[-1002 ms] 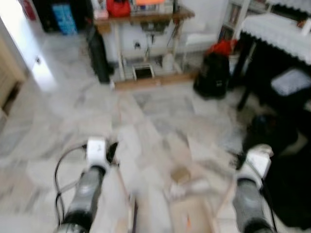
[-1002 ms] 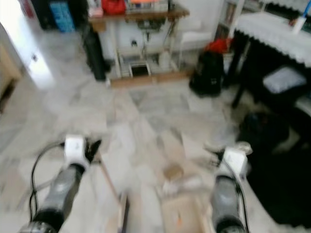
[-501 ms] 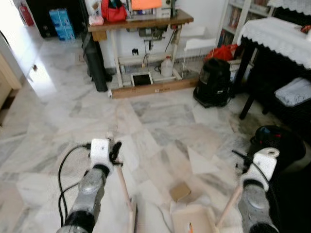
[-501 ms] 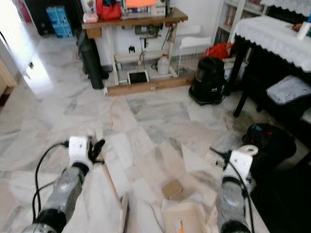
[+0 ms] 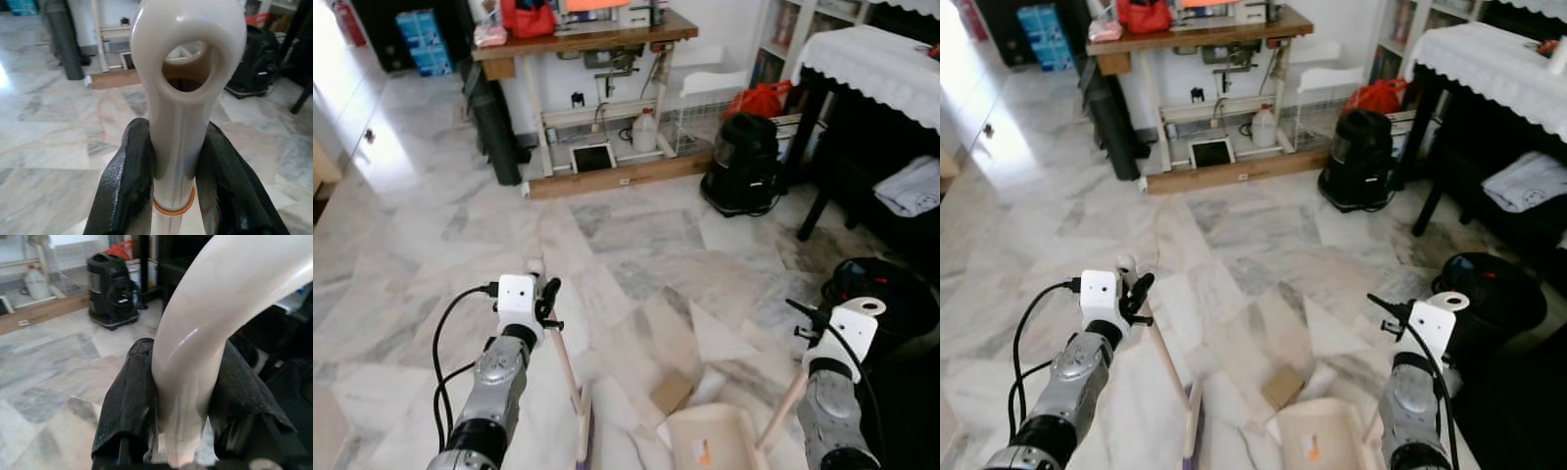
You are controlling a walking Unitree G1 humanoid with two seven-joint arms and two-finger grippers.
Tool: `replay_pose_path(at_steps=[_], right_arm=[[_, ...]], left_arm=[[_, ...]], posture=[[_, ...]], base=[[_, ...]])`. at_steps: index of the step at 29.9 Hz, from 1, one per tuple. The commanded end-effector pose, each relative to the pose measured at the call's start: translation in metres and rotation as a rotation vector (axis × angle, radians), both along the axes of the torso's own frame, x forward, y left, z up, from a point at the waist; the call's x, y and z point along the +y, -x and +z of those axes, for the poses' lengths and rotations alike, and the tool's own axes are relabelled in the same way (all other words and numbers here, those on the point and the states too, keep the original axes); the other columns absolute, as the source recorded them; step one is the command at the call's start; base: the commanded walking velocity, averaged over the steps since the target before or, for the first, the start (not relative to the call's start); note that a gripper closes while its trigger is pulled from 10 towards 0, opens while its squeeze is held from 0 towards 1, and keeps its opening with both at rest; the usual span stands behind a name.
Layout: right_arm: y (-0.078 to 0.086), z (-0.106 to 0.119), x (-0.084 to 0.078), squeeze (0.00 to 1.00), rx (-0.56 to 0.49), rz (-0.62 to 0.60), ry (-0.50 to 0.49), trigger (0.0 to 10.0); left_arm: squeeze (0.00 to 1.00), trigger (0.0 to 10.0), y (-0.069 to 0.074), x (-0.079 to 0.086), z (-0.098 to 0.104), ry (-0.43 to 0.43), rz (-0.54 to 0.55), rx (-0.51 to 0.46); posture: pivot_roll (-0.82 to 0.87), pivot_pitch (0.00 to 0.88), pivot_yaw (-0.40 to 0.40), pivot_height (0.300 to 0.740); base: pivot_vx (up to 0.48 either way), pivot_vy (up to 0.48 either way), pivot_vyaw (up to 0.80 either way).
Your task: Sweep floor
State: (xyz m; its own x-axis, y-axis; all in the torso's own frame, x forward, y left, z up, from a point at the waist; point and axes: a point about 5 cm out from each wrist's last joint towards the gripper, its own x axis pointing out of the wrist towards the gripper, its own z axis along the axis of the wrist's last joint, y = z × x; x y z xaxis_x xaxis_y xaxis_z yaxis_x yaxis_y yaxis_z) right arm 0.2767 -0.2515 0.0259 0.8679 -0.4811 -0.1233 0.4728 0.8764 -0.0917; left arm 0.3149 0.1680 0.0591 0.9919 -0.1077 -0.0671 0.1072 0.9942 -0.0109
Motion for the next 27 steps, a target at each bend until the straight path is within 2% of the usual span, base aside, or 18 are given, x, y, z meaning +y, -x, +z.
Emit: replay_pose_path(at_steps=[1,6,11,16,18,20,27], right_arm=[[-0.003,0.009,-0.003,0.00,-0.059,-0.015,0.005,10.0],[-0.002,0.012,-0.007,0.00,-0.067,-0.024,0.035,10.0],[-0.002,0.014,-0.010,0.00,-0.085,-0.037,0.023,10.0],[-0.006,0.013,0.001,0.00,-0.081,0.011,0.001,10.0],[-0.008,0.008,0.008,0.00,-0.050,0.040,-0.029,10.0],[-0.009,0.007,0.014,0.00,-0.037,0.076,0.000,10.0],[-0.004,0.013,0.002,0.00,-0.055,0.016,0.082,10.0]], left_arm=[[0.00,10.0,0.001,0.003,0.001,-0.008,0.003,-0.004],[0.00,10.0,0.000,0.001,0.000,-0.008,-0.005,-0.001],[0.00,10.0,0.000,-0.001,0.001,-0.003,-0.012,0.001],[0.00,10.0,-0.001,-0.002,0.000,-0.002,-0.018,0.005],[0.00,10.0,-0.001,-0.002,0.000,0.000,-0.018,0.005],[0.00,10.0,-0.002,-0.002,0.001,0.000,-0.017,0.005],[0.00,10.0,0.000,-0.001,0.001,0.001,-0.013,-0.001]], posture=[[-0.09,0.000,0.036,0.740],[-0.10,0.000,0.038,0.740],[-0.10,0.000,0.040,0.740],[-0.10,0.000,0.040,0.740],[-0.10,0.000,0.040,0.740],[-0.09,0.000,0.038,0.740],[-0.10,0.000,0.033,0.740]], base=[[0.000,0.000,0.00],[0.000,0.000,0.00],[0.000,0.000,0.00],[0.000,0.000,0.00],[0.000,0.000,0.00],[0.000,0.000,0.00],[0.000,0.000,0.00]])
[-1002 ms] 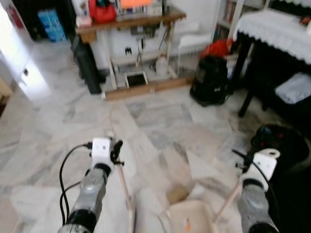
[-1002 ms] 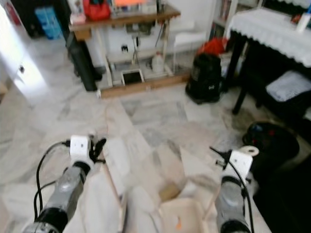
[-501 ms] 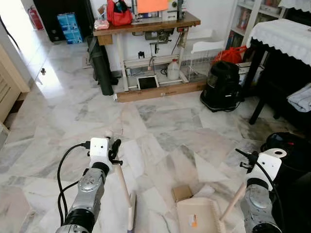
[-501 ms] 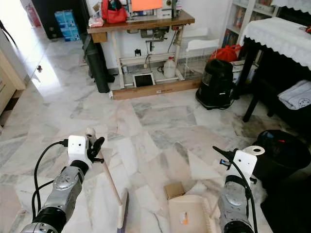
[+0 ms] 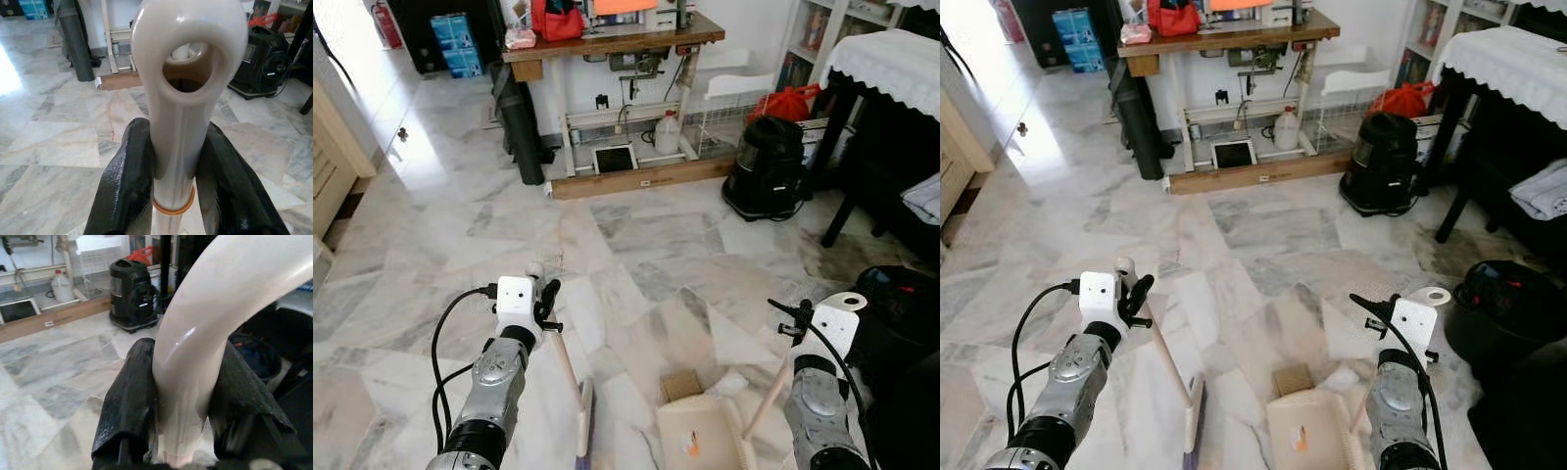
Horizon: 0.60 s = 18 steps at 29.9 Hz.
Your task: Sweep floor
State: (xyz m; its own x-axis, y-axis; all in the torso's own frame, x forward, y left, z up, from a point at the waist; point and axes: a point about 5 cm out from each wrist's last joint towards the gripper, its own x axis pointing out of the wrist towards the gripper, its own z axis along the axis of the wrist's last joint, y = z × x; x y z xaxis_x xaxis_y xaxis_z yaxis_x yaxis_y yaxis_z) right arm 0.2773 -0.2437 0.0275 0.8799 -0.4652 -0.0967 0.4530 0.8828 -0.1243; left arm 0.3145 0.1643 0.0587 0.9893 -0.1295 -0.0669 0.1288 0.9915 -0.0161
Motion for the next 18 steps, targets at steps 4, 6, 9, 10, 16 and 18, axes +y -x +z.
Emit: replay_pose_path(at_steps=[4,6,9,10,16,18], right_arm=[[0.001,0.014,-0.017,0.00,-0.054,-0.034,0.080,10.0],[0.003,0.014,-0.021,0.00,-0.055,-0.044,0.086,10.0],[0.007,0.013,-0.026,0.00,-0.047,-0.053,0.098,10.0],[0.009,0.012,-0.028,0.00,-0.039,-0.060,0.098,10.0],[0.006,0.012,-0.024,0.00,-0.038,-0.058,0.092,10.0],[0.005,0.012,-0.023,0.00,-0.040,-0.055,0.087,10.0]], left_arm=[[0.00,10.0,0.000,0.001,0.001,-0.003,0.005,-0.003],[0.00,10.0,0.000,0.000,0.001,-0.005,0.004,-0.004],[0.00,10.0,0.000,0.000,0.002,-0.014,0.000,-0.007],[0.00,10.0,-0.001,-0.001,0.002,-0.016,-0.001,-0.008],[0.00,10.0,-0.001,0.000,0.001,-0.014,0.003,-0.006],[0.00,10.0,-0.001,0.001,0.001,-0.014,0.004,-0.005]], posture=[[-0.10,0.000,0.033,0.740],[-0.10,0.000,0.034,0.740],[-0.10,0.000,0.032,0.740],[-0.10,0.000,0.031,0.740],[-0.10,0.000,0.031,0.740],[-0.10,0.000,0.031,0.740]], base=[[0.000,0.000,0.00],[0.000,0.000,0.00],[0.000,0.000,0.00],[0.000,-0.270,0.00],[0.000,-0.268,0.00],[0.000,-0.262,0.00]])
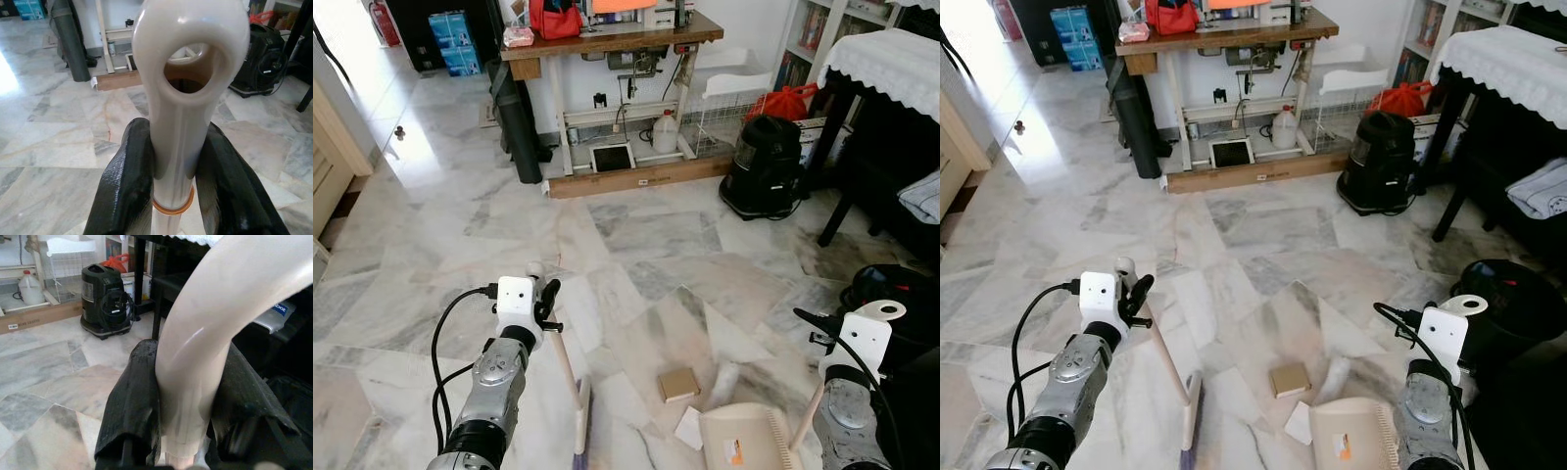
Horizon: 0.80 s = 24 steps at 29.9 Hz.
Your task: Sweep floor
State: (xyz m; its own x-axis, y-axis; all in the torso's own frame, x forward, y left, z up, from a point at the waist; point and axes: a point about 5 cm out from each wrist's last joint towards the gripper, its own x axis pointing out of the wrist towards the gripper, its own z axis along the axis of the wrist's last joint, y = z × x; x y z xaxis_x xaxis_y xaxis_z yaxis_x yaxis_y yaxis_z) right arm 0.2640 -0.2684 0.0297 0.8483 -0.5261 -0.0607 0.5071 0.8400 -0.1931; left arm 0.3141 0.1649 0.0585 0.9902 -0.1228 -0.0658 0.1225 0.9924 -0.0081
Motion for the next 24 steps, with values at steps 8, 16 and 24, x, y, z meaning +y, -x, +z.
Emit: replay_pose_path(at_steps=[8,16,24], right_arm=[[-0.012,0.010,0.008,0.00,-0.043,0.029,-0.003,10.0],[-0.012,0.017,0.003,0.00,-0.087,0.008,-0.018,10.0],[-0.018,0.025,0.001,0.00,-0.123,0.002,-0.014,10.0]], left_arm=[[0.00,10.0,-0.001,0.002,0.001,-0.006,0.006,-0.001],[0.00,10.0,-0.001,0.002,0.001,-0.002,0.010,0.000],[0.00,10.0,-0.002,0.002,0.001,0.001,0.010,-0.001]], posture=[[-0.09,0.000,0.024,0.740],[-0.09,0.000,0.025,0.740],[-0.09,0.000,0.025,0.740]], base=[[0.000,-0.262,0.00],[0.000,-0.096,0.00],[0.000,0.000,0.00]])
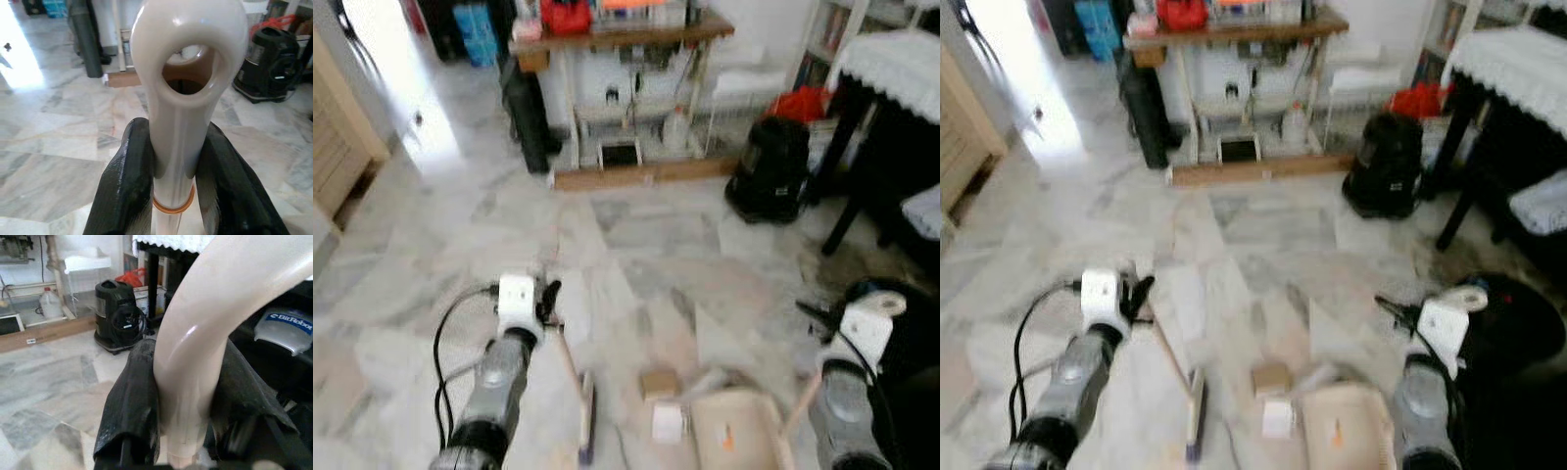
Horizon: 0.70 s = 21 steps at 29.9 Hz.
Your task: Sweep floor
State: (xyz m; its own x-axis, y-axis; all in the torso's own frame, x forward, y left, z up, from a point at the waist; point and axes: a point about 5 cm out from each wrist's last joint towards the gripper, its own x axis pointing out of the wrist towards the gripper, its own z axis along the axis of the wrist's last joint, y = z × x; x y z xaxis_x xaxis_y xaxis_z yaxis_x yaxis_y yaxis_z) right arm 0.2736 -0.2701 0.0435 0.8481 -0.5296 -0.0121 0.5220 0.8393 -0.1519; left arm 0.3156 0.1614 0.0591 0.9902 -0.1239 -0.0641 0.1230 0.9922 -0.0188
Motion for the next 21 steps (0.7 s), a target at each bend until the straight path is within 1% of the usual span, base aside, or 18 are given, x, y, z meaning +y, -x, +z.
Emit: replay_pose_path(at_steps=[1,4,10,14,21], right_arm=[[-0.009,0.013,0.003,0.00,-0.066,0.008,-0.005,10.0],[-0.011,0.015,0.004,0.00,-0.073,0.014,-0.007,10.0],[-0.010,0.011,0.006,0.00,-0.053,0.015,-0.011,10.0],[-0.006,0.004,0.007,0.00,-0.020,0.018,-0.004,10.0],[0.000,-0.004,0.006,0.00,0.014,0.001,-0.001,10.0]], left_arm=[[0.00,10.0,0.000,0.005,0.001,-0.010,0.012,-0.001],[0.00,10.0,0.000,0.005,0.001,-0.007,0.015,-0.001],[0.00,10.0,0.000,0.005,0.000,-0.005,0.010,0.004],[0.00,10.0,0.000,0.004,-0.002,-0.006,-0.013,0.028],[0.00,10.0,0.000,0.003,-0.003,-0.002,-0.029,0.036]], posture=[[-0.09,0.000,0.025,0.740],[-0.10,0.000,0.025,0.740],[-0.09,0.000,0.026,0.740],[-0.09,0.000,0.029,0.740],[-0.08,0.000,0.036,0.740]], base=[[0.000,0.000,0.00],[0.000,0.000,0.00],[0.000,0.000,0.00],[0.000,0.000,0.00],[0.000,0.000,0.00]])
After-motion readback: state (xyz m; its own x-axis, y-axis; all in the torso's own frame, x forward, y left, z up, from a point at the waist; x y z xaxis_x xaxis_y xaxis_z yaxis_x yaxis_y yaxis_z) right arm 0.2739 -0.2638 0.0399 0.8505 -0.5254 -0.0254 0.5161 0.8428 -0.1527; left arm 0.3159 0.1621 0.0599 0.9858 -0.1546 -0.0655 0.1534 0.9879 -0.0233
